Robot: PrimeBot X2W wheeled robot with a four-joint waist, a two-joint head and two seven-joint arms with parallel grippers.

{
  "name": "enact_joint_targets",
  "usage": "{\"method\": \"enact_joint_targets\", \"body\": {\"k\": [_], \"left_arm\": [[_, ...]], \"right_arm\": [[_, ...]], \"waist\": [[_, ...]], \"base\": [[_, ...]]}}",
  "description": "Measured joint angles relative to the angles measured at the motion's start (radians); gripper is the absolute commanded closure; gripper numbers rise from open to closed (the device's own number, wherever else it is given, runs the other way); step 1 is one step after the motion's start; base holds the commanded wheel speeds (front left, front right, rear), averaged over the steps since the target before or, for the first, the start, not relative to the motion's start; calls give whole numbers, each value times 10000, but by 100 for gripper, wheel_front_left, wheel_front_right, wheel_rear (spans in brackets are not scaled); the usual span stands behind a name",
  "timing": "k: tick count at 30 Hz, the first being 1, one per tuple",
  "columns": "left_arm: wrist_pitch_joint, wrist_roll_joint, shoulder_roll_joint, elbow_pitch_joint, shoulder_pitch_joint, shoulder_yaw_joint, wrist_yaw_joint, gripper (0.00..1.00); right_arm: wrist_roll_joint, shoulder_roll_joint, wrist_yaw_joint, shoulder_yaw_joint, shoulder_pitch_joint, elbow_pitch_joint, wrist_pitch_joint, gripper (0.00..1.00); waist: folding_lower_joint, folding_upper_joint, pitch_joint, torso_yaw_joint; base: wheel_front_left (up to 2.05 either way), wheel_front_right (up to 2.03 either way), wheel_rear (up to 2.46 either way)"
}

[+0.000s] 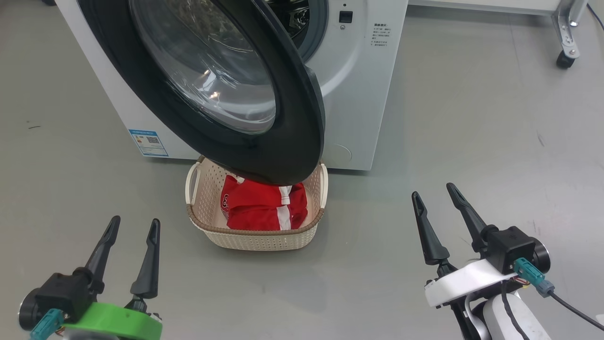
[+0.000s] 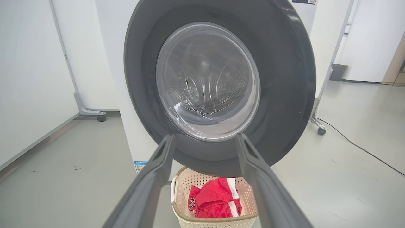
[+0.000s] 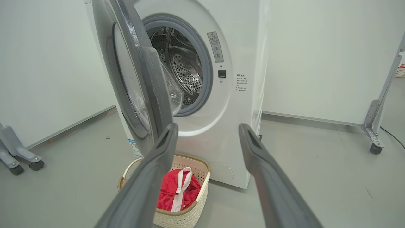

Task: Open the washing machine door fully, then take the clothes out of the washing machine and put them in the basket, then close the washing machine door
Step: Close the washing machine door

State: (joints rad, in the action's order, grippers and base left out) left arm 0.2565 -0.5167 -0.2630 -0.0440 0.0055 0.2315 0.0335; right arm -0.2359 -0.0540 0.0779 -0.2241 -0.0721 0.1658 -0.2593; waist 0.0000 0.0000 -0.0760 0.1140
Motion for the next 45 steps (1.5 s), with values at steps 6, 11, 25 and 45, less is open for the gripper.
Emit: {"method": "enact_joint_targets", "body": {"k": [6,11,25,45], "left_arm": [[0,146,100,-4,2,-92,128,0],[0,221,247,19,1,-92,249,0],[0,552,602,-12,-196,44,483,0],[0,786,1267,-61,-1107,278,773,0]], "right_arm": [[15,4,2,12,-1,0,0,0],[15,4,33,0,-2,-19,0,100],[974,-372,353,-1158,-721,-291,0,100],[1135,-1154,441,-2059,-3467,686,253,100]], "waist": [[0,0,-71,22],[0,0,-233,73],[0,0,-819,625],[0,0,-2104,2330]], "base": [[0,0,0],[0,0,0],[0,0,0],[0,0,0]]}}
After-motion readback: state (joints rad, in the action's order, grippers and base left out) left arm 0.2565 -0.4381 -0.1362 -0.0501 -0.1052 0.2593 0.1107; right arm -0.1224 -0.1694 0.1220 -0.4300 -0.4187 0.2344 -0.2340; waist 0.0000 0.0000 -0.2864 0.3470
